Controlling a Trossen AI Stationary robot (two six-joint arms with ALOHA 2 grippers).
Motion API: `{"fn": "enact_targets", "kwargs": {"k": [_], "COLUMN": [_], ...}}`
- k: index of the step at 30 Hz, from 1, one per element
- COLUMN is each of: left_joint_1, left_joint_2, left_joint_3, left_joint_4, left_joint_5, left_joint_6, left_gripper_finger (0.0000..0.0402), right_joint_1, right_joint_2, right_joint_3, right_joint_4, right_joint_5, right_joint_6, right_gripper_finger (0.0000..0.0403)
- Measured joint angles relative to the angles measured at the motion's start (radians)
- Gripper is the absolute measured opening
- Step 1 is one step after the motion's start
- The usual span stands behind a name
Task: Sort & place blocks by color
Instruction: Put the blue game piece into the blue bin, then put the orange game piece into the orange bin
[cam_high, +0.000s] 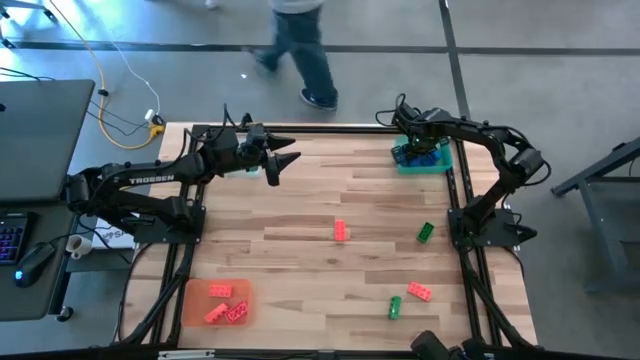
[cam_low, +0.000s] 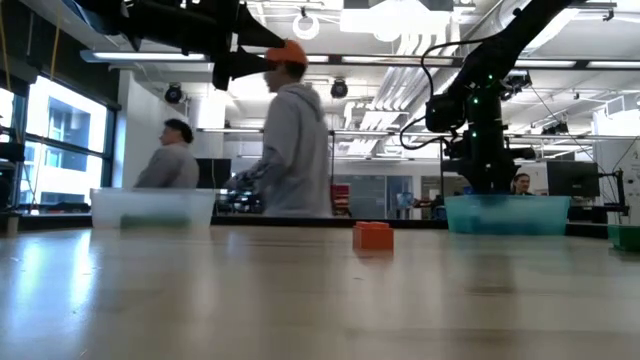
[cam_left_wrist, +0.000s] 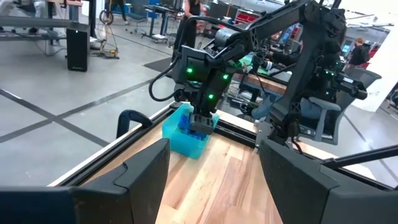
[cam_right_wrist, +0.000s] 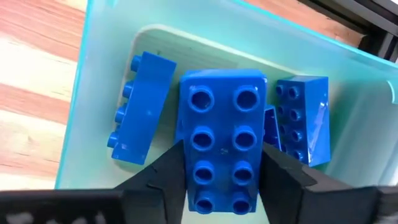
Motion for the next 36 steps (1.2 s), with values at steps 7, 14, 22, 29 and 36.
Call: {"fn": "enact_targets", "kwargs": {"k": [7,14,22,29,36], "left_joint_1": [0.000,0.000,0.000,0.000,0.000], "left_joint_2": [0.000,0.000,0.000,0.001,0.001], "left_joint_3": [0.000,0.000,0.000,0.000,0.000], "left_joint_4": [0.000,-0.005,-0.072,-0.121,-0.126], "left_joint_5": [0.000,0.000,-0.003,-0.004,-0.004], "left_joint_6": [0.015,0.017,0.041,0.000,-0.001], "left_gripper_finger": [0.0239,0.0239,0.0239,0.0239,0.0239], "right_joint_1": [0.001,0.001,0.040,0.156,0.303], "right_joint_2": [-0.001,-0.030,-0.098,-0.177,-0.187], "right_joint_3": [0.000,0.030,0.128,0.135,0.131], "right_joint_4": [-0.002,-0.056,-0.128,-0.158,-0.238], "right_joint_5": [0.002,0.008,0.004,-0.054,-0.188], "right_joint_6": [-0.003,0.013,0.064,0.228,0.417], "right_gripper_finger": [0.0202,0.0211,0.0208,0.0208,0.0208]}}
